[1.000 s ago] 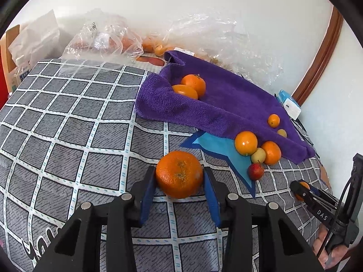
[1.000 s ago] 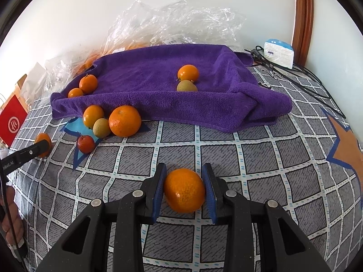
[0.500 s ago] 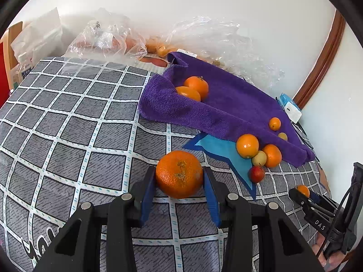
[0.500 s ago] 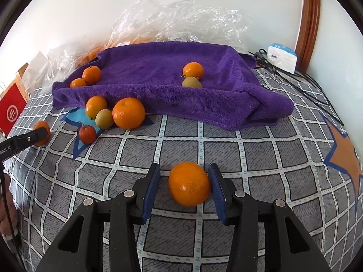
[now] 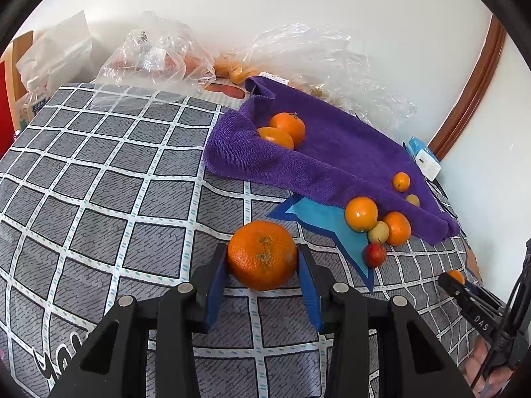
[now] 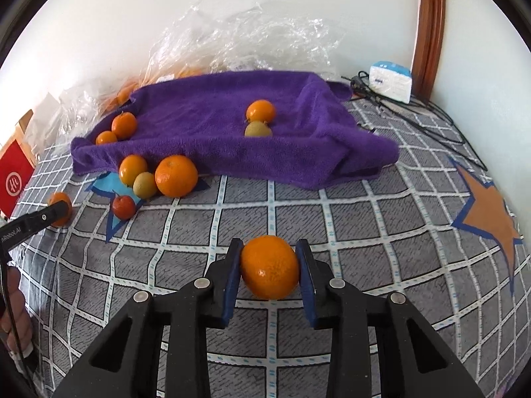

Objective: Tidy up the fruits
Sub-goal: 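Lift the left tool's orange off the bedspread while the right tool keeps its orange raised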

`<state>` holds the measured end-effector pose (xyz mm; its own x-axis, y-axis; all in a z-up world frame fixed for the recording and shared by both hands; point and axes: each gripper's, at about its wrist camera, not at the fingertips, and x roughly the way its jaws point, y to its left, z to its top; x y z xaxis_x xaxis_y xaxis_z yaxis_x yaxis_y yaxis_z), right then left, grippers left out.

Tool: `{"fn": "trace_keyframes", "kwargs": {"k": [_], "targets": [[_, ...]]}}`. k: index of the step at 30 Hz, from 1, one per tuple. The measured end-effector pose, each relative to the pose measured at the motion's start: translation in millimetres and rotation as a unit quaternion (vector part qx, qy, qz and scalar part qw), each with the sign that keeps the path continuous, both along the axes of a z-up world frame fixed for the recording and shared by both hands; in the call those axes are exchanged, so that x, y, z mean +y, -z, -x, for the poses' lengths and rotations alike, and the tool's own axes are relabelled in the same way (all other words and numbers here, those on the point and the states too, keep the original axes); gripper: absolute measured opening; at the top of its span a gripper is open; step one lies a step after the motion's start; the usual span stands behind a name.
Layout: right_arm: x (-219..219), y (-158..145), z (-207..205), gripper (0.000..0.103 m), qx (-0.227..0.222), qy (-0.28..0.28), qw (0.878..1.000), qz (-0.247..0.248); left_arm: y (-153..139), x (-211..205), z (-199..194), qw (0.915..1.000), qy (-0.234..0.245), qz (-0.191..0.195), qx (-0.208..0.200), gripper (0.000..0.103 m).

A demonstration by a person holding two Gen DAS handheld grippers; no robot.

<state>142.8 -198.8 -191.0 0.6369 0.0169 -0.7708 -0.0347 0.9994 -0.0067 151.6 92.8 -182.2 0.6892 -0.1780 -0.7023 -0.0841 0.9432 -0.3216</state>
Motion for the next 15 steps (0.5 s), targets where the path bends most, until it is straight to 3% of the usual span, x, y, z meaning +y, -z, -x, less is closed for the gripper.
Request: {"fn": "trace_keyframes", "kwargs": {"k": [15], "targets": [[4,-44,-26,0.032,-0.03,-0.004,1.0,0.0,-47,5,-7,0.9999,-0.009,0.003,-0.011,0.039]]}}
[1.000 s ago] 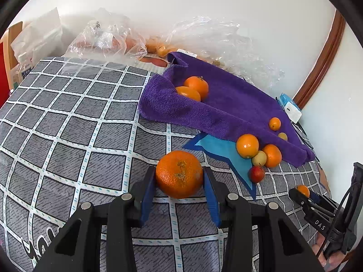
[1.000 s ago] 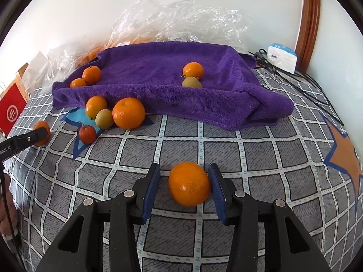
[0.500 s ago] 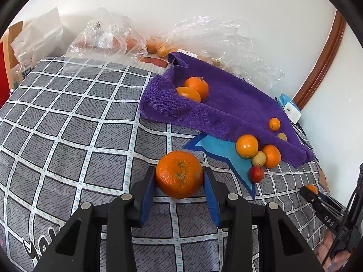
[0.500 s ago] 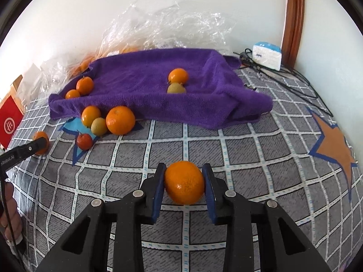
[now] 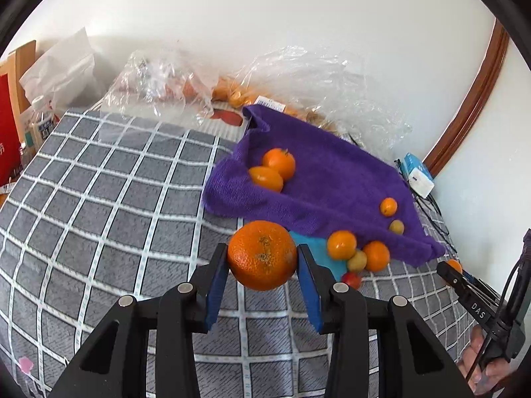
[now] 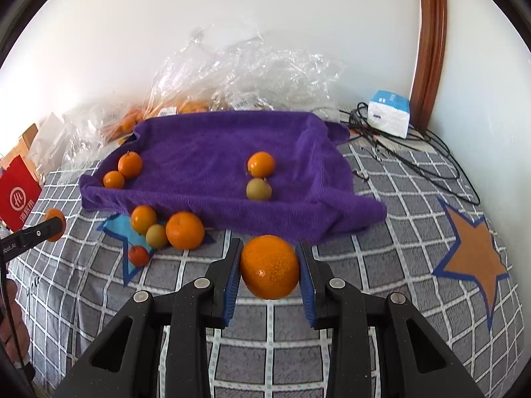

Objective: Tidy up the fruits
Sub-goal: 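Lift the left tool's orange off the bedspread while the right tool keeps its orange raised, then carry the left tool's orange over the towel while the right tool carries its orange there, then open the left tool onto the towel while the right tool releases its orange there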

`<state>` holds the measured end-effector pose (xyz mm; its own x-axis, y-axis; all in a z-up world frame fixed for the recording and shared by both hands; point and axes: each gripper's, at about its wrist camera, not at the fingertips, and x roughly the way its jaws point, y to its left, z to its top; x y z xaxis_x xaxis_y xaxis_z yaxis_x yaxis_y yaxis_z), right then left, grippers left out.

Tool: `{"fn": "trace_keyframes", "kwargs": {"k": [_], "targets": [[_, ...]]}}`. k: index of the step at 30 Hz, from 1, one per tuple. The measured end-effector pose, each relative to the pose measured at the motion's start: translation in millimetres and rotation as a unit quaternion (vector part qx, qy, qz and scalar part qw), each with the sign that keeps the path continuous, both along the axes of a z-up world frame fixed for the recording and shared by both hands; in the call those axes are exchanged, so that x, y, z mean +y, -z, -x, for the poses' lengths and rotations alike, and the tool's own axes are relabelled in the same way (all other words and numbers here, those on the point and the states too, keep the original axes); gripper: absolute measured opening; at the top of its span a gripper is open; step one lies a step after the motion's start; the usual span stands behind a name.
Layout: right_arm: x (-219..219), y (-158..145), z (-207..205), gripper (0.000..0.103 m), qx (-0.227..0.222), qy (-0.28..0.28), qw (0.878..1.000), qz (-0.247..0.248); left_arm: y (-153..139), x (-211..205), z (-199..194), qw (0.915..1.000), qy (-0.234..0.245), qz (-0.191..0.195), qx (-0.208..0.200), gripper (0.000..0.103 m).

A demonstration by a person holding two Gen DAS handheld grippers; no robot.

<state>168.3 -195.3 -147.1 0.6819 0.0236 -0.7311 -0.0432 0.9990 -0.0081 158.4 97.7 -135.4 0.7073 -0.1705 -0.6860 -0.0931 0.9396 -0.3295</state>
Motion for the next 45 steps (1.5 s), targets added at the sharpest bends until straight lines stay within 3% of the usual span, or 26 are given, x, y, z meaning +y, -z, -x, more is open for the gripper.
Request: {"fn": "trace_keyframes", "kwargs": {"k": [11,20,34,38,45], "targets": [[-14,-22,-64,0.032,-0.02,0.002,1.0,-0.014,-27,-13,-49,0.9999,0.01,-0.006,-0.012,0.039],[-18,16,-116,0.032,0.021,-0.014,1.0,0.005,-15,-19,-84,0.9999,0.014,0.002,0.008,0.039],[-16,39,-120,0.033,0.016,-0.022,1.0,0.013,11,-58,-118,0.998,0.043,-0.018,0.042,0.039],[-13,41,-117,0.034,0.018,-0.024,0.999,0.016,17,-69,-125,0.9964,0.048,-0.049,0.049,0.039],[-14,32,-114,0.047,0.014,-0.021,0.999,0.024,28,-76,-136,0.9925,0.043,-0.086,0.075,0.039]]}}
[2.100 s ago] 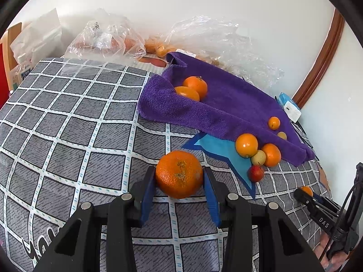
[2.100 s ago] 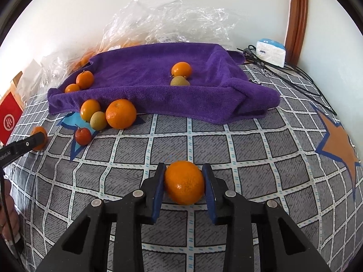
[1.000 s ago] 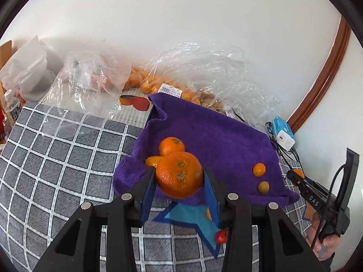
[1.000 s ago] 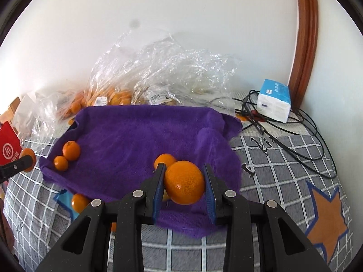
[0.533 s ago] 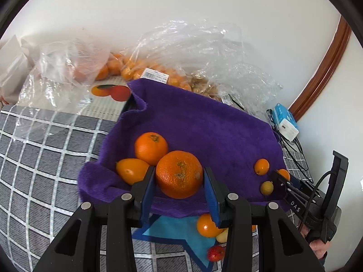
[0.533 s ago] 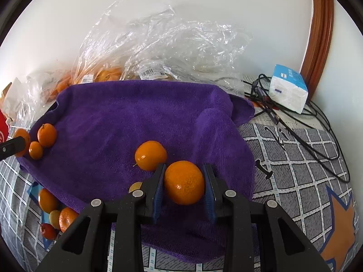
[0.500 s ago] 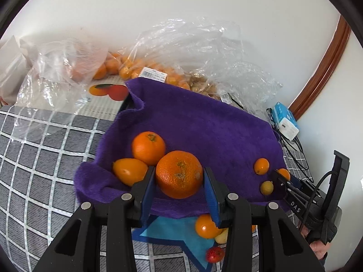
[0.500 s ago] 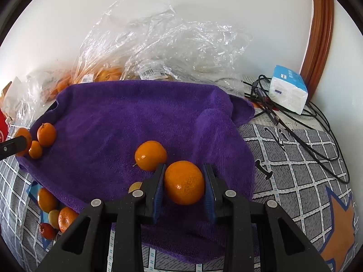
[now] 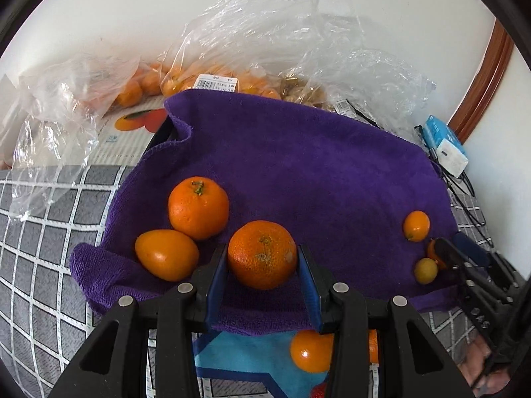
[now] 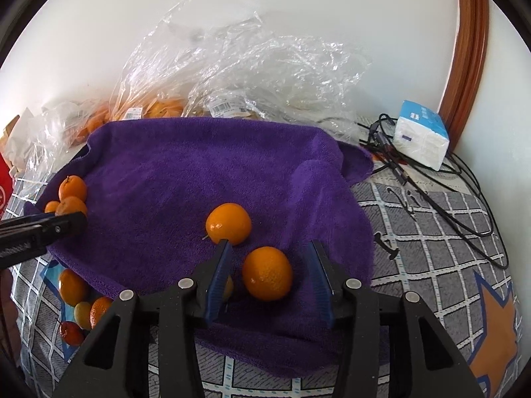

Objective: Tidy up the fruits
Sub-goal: 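Open the left tool onto the towel while the right tool releases its orange there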

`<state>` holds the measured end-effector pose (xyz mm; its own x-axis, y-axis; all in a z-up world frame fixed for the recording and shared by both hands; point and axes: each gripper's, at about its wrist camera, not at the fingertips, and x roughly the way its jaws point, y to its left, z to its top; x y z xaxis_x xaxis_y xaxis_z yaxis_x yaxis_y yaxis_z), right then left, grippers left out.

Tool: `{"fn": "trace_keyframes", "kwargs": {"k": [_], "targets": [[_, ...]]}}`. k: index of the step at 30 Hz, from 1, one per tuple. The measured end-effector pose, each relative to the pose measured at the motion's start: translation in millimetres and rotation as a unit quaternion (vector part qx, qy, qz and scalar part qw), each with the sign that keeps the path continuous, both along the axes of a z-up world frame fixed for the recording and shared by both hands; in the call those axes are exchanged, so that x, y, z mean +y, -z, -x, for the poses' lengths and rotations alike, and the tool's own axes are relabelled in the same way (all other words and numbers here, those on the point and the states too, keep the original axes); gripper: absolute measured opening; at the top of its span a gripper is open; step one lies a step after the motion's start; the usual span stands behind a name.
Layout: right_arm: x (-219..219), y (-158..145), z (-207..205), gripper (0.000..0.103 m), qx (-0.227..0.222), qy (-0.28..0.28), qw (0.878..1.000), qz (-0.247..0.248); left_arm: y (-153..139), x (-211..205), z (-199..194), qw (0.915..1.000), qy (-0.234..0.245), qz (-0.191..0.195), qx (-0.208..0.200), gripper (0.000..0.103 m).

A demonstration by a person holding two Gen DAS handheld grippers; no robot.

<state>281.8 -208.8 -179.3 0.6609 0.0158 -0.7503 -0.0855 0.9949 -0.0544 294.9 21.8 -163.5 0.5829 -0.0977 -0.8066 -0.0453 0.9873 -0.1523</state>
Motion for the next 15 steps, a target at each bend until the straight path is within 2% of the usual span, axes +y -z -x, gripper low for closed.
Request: {"fn": "trace_keyframes", "kwargs": {"k": [2,4,9,13,15], "targets": [[-3,-8,3,0.047,-0.004,0.005,1.0,-0.003,1,-2,-2,0.9999,0.002,-0.011,0.005,0.039],[-5,-15,7,0.052,-0.011,0.016,1.0,-0.003,2,-4,-3,0.9999,0.003,-0.016,0.004,0.039],[-9,-22,17,0.053,-0.01,0.033,0.999,-0.004,3,-5,-5,0.9997,0.01,-0.023,0.006,0.039],[-9,-22,27,0.053,-0.004,0.045,0.999,0.009,-4,-1,1,0.9999,0.01,-0.01,0.008,0.045],[-10,-24,34,0.053,-0.004,0.052,0.999,0.011,-13,2,10,0.9999,0.015,0.003,-0.005,0.047]]}}
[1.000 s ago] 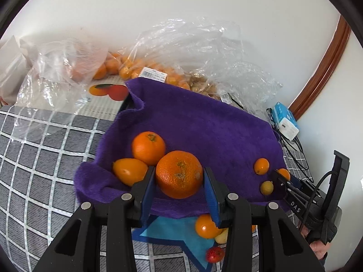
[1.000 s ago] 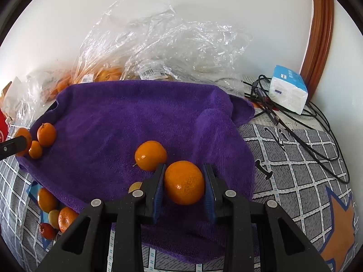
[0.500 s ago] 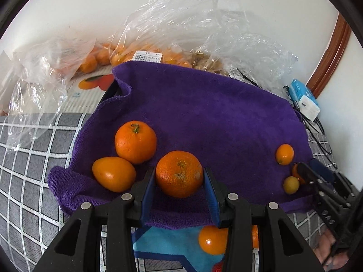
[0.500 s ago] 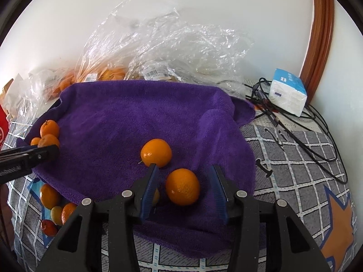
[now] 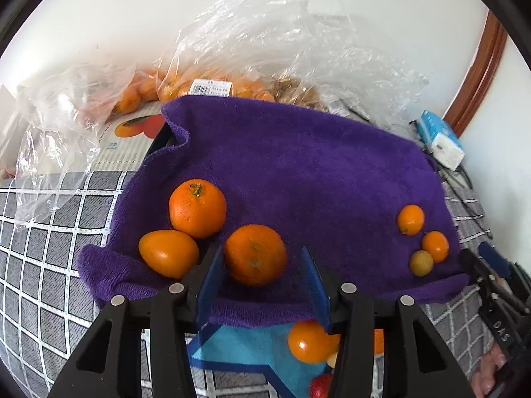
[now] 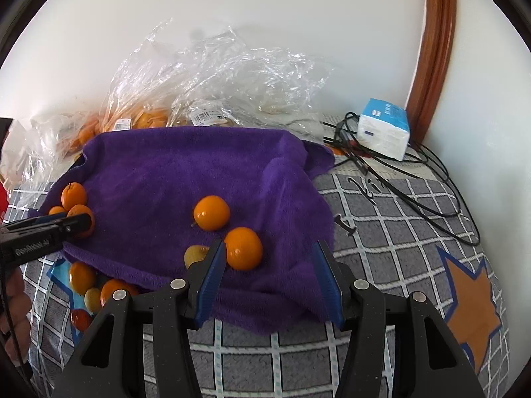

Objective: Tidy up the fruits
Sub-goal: 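Open the left tool onto the towel while the right tool releases its orange there, then grasp another large orange with the right tool while the left tool withdraws from the towel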

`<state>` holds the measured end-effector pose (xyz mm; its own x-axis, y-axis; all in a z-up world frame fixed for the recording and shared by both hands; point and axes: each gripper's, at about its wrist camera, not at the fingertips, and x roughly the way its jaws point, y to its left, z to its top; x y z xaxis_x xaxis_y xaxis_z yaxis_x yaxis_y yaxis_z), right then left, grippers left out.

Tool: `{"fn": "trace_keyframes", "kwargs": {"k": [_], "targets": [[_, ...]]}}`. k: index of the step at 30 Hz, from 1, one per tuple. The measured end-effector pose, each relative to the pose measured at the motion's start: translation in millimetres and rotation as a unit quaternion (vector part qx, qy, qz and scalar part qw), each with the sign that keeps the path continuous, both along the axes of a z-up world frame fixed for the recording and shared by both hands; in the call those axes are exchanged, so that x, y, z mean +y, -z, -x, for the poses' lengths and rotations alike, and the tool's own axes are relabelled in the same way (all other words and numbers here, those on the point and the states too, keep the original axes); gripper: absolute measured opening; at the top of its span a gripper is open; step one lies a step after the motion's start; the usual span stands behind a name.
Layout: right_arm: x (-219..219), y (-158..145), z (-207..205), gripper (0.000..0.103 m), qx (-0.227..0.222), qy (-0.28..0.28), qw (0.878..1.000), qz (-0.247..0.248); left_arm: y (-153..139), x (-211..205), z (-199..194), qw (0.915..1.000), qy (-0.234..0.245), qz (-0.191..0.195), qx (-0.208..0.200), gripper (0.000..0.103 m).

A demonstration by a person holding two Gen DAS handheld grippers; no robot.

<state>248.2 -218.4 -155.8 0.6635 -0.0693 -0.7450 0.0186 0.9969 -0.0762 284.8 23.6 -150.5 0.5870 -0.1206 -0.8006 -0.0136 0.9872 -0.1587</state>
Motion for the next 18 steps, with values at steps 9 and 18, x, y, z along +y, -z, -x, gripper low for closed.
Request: {"fn": "trace_keyframes", "kwargs": {"k": [9,18], "targets": [[5,-12,34,0.053,-0.009,0.029,1.0,-0.002,-27,27,53,0.9988,-0.02,0.009,-0.043,0.048],[29,-1,63,0.053,-0.002,0.036,0.999,-0.01,0,67,102,0.9986,-0.042,-0.003,-0.034,0.048]]}}
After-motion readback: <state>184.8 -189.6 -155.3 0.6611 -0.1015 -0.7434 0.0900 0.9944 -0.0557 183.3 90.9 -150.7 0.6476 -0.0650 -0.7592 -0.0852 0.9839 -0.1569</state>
